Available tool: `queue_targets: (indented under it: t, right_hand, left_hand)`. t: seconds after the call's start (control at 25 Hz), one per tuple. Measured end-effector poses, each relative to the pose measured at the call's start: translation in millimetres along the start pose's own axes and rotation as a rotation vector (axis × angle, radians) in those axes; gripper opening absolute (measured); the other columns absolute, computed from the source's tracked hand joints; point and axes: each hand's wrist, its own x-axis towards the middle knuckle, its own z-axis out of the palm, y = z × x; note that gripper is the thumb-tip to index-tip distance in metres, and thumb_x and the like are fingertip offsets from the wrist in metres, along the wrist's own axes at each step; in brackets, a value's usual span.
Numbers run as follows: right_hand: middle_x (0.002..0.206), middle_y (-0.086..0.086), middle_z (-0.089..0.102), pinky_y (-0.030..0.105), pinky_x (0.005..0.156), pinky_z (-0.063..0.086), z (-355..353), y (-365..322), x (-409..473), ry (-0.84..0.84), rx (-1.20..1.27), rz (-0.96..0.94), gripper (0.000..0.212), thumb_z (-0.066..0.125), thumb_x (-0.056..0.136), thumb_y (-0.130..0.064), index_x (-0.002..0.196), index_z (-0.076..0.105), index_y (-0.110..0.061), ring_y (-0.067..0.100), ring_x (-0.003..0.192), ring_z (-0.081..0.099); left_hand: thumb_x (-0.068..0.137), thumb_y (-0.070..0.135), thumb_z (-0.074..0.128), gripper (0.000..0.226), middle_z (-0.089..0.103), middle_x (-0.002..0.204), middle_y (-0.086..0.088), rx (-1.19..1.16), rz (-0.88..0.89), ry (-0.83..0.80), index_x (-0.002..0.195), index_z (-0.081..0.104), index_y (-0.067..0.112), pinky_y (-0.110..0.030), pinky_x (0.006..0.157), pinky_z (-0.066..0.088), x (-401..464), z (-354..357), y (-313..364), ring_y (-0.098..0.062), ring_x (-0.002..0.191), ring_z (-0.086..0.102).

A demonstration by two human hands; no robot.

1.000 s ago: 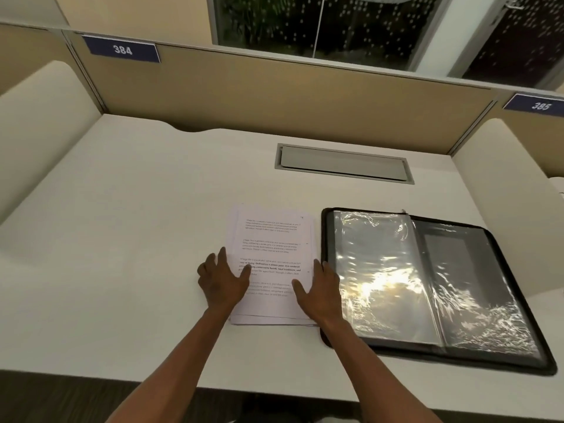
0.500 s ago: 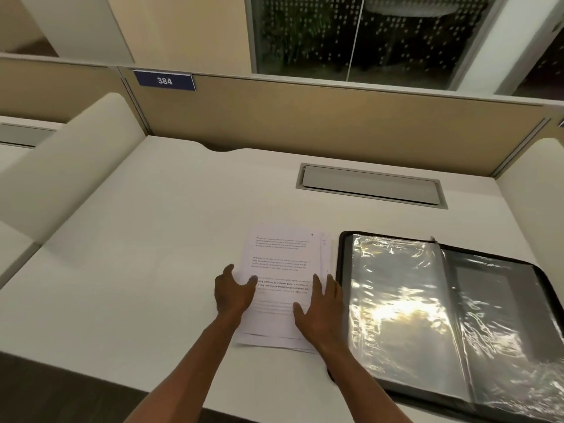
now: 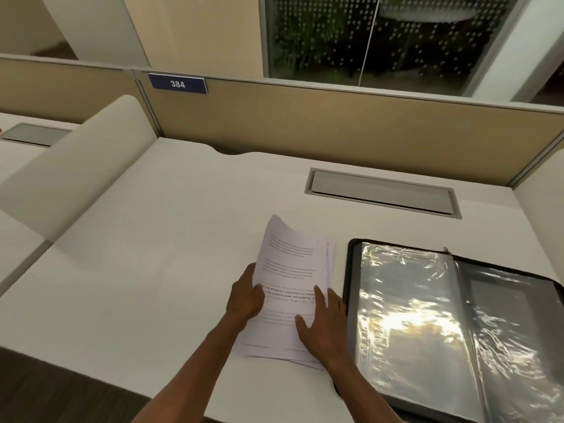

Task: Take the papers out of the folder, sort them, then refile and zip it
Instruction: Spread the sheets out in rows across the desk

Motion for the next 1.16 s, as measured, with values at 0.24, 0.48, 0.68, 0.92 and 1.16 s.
queue_targets:
  t: [0.24, 0.48, 0.68, 0.92, 1.16]
  right_hand:
    - [0.152, 0.013, 0.04, 0.045, 0.116, 0.034, 1, -24, 24, 0.226, 0.33, 0.285, 0.09, 0.075, 0.086, -0.04, 0.156, 0.027, -0.012, 0.03, 0.14, 0.037]
    - [0.114, 0.006, 0.068, 0.045, 0.096, 0.053, 14, -43, 53, 0.238, 0.303, 0.449, 0.072, 0.079, 0.08, -0.042, 0.141, 0.053, -0.013, 0.025, 0.107, 0.063]
    - [0.087, 0.001, 0.071, 0.031, 0.068, 0.057, 21, -58, 51, 0.42, 0.36, 0.376, 0.015, 0.072, 0.087, -0.014, 0.101, 0.069, -0.013, 0.021, 0.079, 0.069]
    - [0.113, 0.004, 0.072, 0.03, 0.082, 0.057, 30, -70, 26, 0.681, 0.13, 0.103, 0.023, 0.07, 0.091, -0.009, 0.113, 0.07, -0.015, 0.017, 0.099, 0.069]
    - [0.096, -0.007, 0.066, 0.025, 0.074, 0.055, 28, -69, 15, 0.542, 0.197, -0.186, 0.02, 0.073, 0.084, -0.002, 0.095, 0.068, -0.017, 0.007, 0.088, 0.063]
  left_hand:
    - [0.077, 0.014, 0.085, 0.052, 0.075, 0.109, -0.005, -0.386, -0.083, -0.085, 0.122, 0.059, 0.021, -0.046, 0.081, 0.061, 13, -40, -25, -0.024, 0.094, 0.074]
    - [0.083, 0.02, 0.08, 0.049, 0.069, 0.115, 0.008, -0.144, 0.057, -0.16, 0.125, 0.057, 0.023, -0.04, 0.091, 0.058, 34, -73, -40, -0.01, 0.103, 0.067]
    - [0.082, 0.037, 0.079, 0.084, 0.057, 0.132, 0.007, -0.069, 0.081, -0.204, 0.151, 0.031, 0.029, -0.036, 0.098, 0.05, 43, -80, -40, -0.015, 0.114, 0.059]
    - [0.095, 0.015, 0.061, 0.077, 0.056, 0.137, -0.003, 0.013, 0.144, -0.152, 0.157, 0.018, 0.032, -0.032, 0.096, 0.045, 52, -86, -41, -0.023, 0.119, 0.057]
    - [0.086, 0.029, 0.077, 0.074, 0.049, 0.148, -0.001, 0.021, 0.11, -0.121, 0.15, 0.04, 0.022, -0.032, 0.108, 0.038, 48, -76, -41, -0.021, 0.133, 0.049]
